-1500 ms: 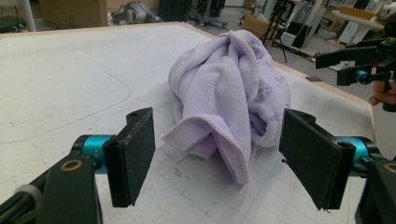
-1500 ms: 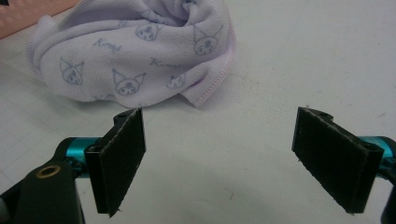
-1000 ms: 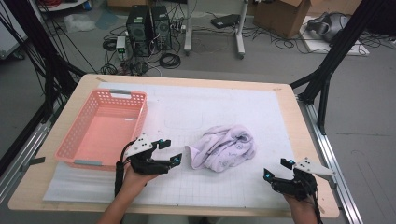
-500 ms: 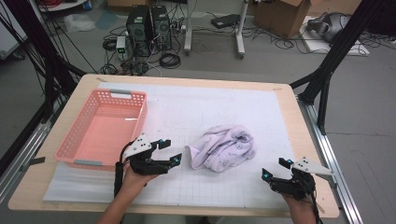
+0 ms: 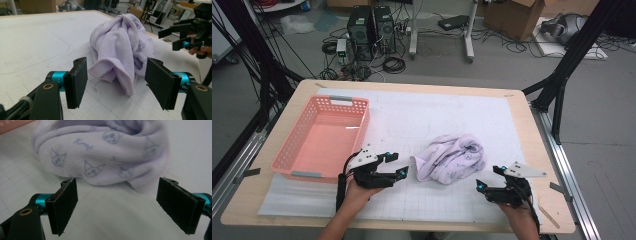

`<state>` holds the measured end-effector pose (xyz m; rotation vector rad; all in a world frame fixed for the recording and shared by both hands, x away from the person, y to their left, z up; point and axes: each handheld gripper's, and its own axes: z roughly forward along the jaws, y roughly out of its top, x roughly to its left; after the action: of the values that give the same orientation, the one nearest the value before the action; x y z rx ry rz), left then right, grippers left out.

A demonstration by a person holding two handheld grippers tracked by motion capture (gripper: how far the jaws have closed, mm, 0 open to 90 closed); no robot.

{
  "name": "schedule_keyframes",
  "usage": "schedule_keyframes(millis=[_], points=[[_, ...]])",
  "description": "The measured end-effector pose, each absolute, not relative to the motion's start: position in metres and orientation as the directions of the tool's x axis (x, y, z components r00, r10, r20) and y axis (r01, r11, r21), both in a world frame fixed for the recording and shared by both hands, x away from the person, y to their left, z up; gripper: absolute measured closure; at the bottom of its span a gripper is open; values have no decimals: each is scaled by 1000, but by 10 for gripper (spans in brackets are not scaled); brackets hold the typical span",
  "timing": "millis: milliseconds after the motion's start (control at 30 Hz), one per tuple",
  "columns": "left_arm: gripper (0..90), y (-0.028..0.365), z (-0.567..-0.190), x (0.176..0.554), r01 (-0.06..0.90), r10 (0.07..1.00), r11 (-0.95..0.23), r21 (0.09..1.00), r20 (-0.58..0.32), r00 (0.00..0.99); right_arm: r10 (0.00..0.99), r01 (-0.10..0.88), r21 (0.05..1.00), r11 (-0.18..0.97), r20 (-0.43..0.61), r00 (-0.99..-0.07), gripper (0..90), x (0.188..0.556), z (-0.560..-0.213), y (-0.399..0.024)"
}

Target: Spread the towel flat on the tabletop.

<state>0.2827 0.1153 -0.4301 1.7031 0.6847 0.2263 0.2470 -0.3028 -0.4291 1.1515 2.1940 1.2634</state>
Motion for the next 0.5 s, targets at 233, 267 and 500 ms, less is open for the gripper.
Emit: schedule_keyframes(millis=[233, 267, 500], points=[[352, 100, -436, 286, 345, 530, -162, 924, -214, 821, 738, 467, 786, 405, 20, -674, 362, 271, -440, -259], [350, 96, -436, 286, 348, 528, -168, 922, -214, 822, 743, 474, 768, 432, -5, -670, 397, 275, -443, -255], [340, 71, -440, 293, 365, 521, -268, 892, -184, 833, 736, 476, 737, 480, -43, -676, 805, 274, -443, -254]])
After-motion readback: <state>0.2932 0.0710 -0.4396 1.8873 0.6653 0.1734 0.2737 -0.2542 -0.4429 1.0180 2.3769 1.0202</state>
